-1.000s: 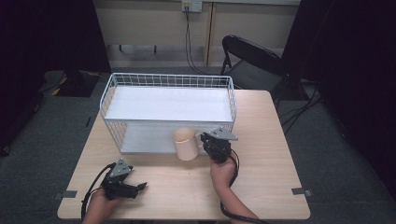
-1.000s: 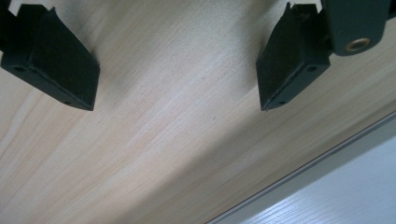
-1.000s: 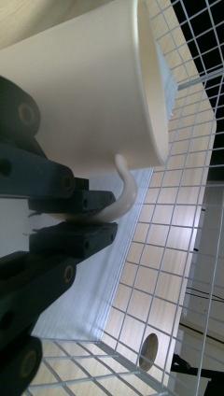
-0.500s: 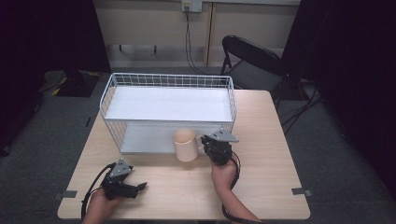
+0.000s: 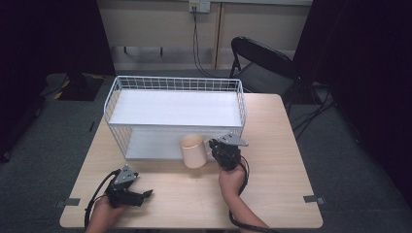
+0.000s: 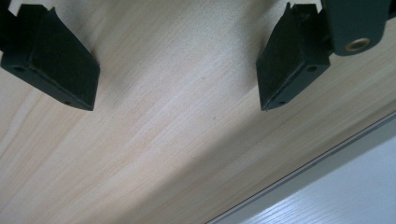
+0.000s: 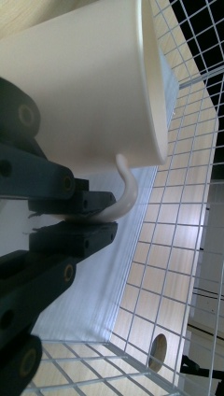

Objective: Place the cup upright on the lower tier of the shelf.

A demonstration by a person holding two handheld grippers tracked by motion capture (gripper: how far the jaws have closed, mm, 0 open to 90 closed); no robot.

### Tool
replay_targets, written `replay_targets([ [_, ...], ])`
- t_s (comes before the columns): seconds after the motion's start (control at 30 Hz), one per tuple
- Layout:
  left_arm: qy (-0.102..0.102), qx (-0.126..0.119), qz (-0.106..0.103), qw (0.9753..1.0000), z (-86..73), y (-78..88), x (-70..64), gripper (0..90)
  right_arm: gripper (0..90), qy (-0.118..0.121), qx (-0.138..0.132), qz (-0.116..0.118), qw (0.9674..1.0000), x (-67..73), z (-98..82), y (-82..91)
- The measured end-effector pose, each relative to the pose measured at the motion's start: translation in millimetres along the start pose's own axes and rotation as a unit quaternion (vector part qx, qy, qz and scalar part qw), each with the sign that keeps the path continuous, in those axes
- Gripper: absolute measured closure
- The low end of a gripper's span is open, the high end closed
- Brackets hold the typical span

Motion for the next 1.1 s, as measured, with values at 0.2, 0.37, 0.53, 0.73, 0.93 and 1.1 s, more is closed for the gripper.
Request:
replay_targets([
  [0.2,0.0,0.0,0.0,1.0,0.0,0.0,0.0,12.9,83.9,-0.004,-0.008,-0.003,1.0,1.2,5.4,-1.4],
  [0.37,0.0,0.0,0.0,1.0,0.0,0.0,0.0,13.0,83.7,-0.002,-0.021,-0.015,0.9997,2.6,8.9,-7.6],
  [0.53,0.0,0.0,0.0,1.0,0.0,0.0,0.0,13.0,83.3,0.0,-0.029,-0.028,0.9992,2.4,10.1,-13.9],
  [0.73,0.001,0.0,0.002,1.0,-0.4,0.6,-0.1,12.9,82.5,0.009,-0.023,-0.02,0.9995,6.9,5.0,-12.7],
  [0.93,0.001,0.001,0.003,1.0,-0.6,1.1,-0.3,12.8,82.6,0.013,-0.013,-0.013,0.9998,7.5,3.6,-9.2],
  [1.1,0.001,0.001,0.003,1.0,-0.6,1.1,-0.2,12.8,82.7,0.011,0.0,-0.002,0.9999,8.0,-1.2,-5.9],
])
Point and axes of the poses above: each handheld gripper's, and its own axes: y roughly backward along the jaws, z roughly out of its top, x roughly to its left, the point moved 4 cm from there along -y, roughly forward along the jaws, and after that the axes turned 11 degrees about -x, right-handed, at the moved point
